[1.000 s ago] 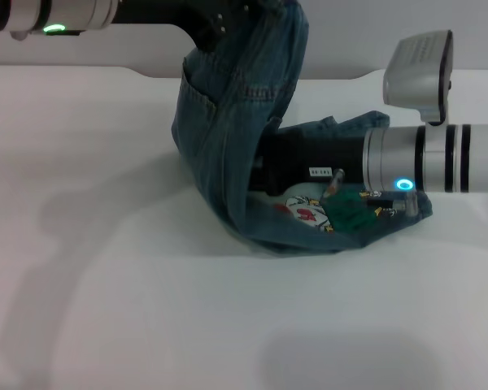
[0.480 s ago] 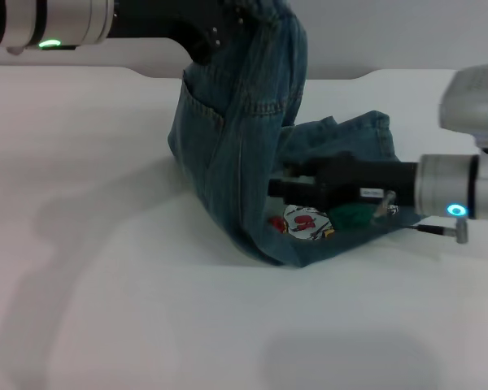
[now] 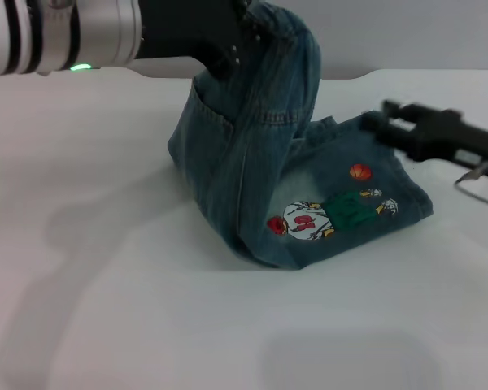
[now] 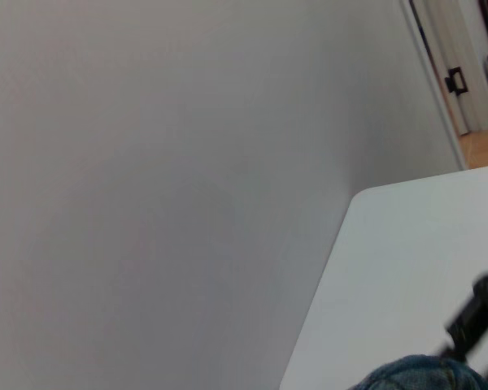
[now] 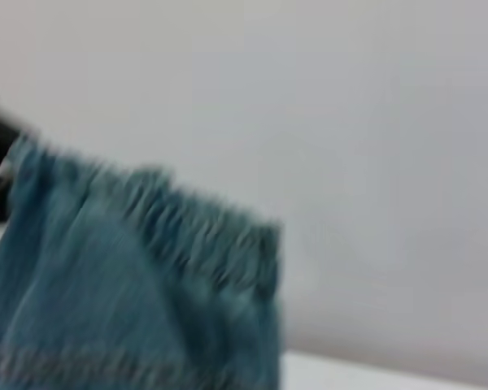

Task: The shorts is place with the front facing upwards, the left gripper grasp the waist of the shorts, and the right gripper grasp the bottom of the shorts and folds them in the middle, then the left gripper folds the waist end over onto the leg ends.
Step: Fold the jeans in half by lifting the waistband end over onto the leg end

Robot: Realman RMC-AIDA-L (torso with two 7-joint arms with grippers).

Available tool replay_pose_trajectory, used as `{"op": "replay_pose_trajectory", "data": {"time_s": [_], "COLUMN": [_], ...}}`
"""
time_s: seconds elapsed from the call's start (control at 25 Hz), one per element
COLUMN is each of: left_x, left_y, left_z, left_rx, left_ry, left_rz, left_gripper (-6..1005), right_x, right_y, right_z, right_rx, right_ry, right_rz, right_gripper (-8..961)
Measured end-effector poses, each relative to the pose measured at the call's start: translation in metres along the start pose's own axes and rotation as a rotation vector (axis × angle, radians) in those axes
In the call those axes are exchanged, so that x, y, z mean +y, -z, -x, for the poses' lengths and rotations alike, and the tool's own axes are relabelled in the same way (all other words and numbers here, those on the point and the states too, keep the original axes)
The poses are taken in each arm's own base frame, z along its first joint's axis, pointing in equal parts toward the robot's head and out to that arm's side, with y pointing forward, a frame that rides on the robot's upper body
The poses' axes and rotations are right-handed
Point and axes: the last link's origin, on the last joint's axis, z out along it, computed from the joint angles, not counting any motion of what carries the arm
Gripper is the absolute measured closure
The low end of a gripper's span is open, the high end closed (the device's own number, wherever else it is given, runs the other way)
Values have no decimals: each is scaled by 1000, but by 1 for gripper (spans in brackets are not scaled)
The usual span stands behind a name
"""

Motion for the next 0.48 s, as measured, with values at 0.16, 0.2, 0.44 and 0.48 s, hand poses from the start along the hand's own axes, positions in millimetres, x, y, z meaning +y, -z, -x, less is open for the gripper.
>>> {"op": "replay_pose_trajectory", "data": {"time_s": [0.16,0.2,0.44,0.48], "left_x": [5,7,18,20], "left_y": [-10,-13,-28,-30], "left_z": [1,1,-1,-2], "left_rx": [6,8,14,14], "left_ry": [7,7,10,9], "left_rz": [-2,0,19,29], "left_gripper": [929,929,930,930], "right_x": [-20,-24,-49,-49], "right_y": [26,33,77,80], "right_z": [10,12,21,21], "right_rx": [-87,-109,-246,-253], "right_ry": [-5,-8,-28,-28], "right_rz": [-108,-134,-284,-287], "right_gripper": [435,435,435,435]}}
